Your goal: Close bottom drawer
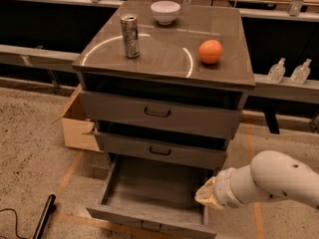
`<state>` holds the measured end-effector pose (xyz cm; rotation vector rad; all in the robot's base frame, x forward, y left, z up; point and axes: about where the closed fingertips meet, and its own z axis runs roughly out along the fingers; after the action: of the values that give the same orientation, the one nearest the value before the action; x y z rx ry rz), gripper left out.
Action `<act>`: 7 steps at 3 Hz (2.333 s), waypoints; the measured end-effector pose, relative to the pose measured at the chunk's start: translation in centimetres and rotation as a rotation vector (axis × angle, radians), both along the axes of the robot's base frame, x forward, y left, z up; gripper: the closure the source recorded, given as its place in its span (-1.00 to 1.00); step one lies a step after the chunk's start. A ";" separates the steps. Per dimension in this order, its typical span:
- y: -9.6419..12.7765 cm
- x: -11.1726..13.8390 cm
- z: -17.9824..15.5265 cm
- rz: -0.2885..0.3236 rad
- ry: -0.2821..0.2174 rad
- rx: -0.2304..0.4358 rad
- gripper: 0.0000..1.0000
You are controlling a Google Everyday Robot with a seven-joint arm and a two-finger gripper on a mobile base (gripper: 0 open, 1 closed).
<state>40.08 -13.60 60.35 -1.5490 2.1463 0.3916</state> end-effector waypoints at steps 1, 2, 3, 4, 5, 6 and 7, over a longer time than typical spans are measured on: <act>4.5 3.4 -5.8 0.092 -0.051 -0.055 1.00; 4.5 3.1 -6.5 0.080 -0.054 -0.069 1.00; 5.7 2.5 -9.3 0.054 -0.057 -0.028 1.00; 8.2 3.2 -15.0 0.011 -0.075 0.068 1.00; 10.7 4.8 -19.9 -0.006 -0.129 0.136 1.00; 13.0 6.4 -23.9 -0.011 -0.177 0.166 1.00; 15.7 7.3 -27.8 -0.023 -0.186 0.166 1.00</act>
Offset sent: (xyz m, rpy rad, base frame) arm 0.0158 0.0098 -0.0498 -0.0393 -0.0383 0.0360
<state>47.33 2.11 32.57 -1.4094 1.9369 0.3906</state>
